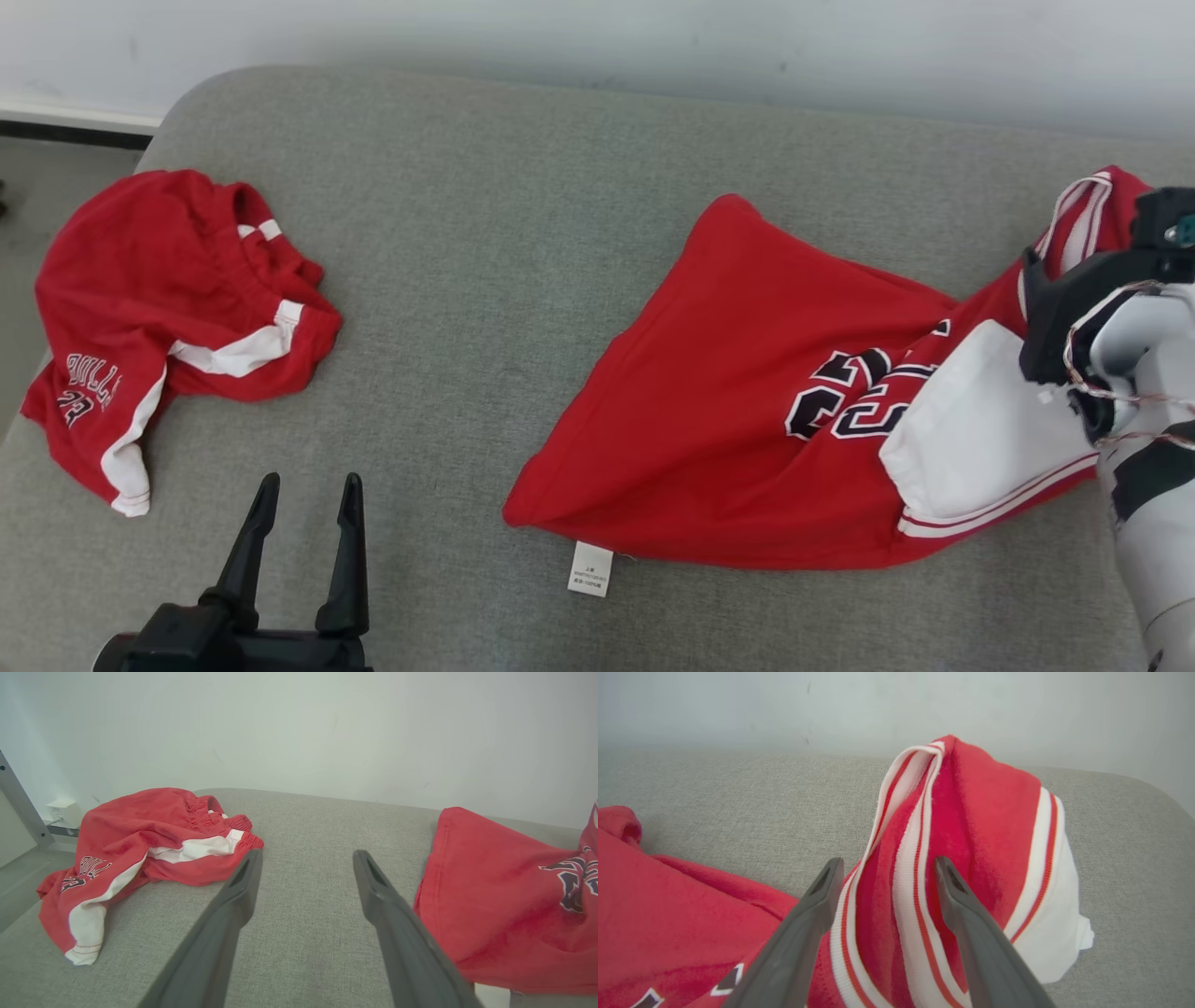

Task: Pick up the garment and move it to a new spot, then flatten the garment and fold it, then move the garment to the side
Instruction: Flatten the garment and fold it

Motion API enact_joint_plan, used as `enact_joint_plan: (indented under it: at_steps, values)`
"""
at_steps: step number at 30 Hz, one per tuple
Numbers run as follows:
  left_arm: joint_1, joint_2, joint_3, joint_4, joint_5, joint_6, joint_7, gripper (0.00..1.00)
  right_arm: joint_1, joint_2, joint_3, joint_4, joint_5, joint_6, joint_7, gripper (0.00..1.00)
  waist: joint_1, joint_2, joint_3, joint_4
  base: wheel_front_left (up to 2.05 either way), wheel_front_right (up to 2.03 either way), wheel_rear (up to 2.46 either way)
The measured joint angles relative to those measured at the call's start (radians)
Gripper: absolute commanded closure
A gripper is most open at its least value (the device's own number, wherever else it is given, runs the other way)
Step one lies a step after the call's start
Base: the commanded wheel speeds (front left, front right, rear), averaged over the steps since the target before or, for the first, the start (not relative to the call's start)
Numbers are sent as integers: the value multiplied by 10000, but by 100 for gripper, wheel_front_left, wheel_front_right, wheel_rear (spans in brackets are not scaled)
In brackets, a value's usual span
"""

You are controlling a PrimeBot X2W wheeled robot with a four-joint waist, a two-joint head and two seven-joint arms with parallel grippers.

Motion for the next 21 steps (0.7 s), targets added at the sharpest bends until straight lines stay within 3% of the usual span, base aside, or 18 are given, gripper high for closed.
enact_joint_plan:
  at_steps: [4, 7, 11, 21]
  values:
    - [100, -21, 113, 77, 2, 2, 0, 0, 427, 263, 756, -221, 564, 0, -65, 0, 1, 0, -219, -250, 0, 0, 0]
    - [197, -29, 222, 105, 29, 10, 0, 0, 928, 637, 1875, -1024, 1340, 0, 219, 0, -1, -1, -494, -562, 0, 0, 0]
    - [360, -40, 268, 123, 29, 15, 0, 0, 1797, 575, 2677, -1977, 1942, 0, 838, 0, 0, -1, -730, -847, 0, 0, 0]
    - [415, -59, 265, 163, 42, -15, 0, 0, 2956, 244, 3051, -3609, 1994, 0, 1783, 0, -1, -1, -977, -1041, 0, 0, 0]
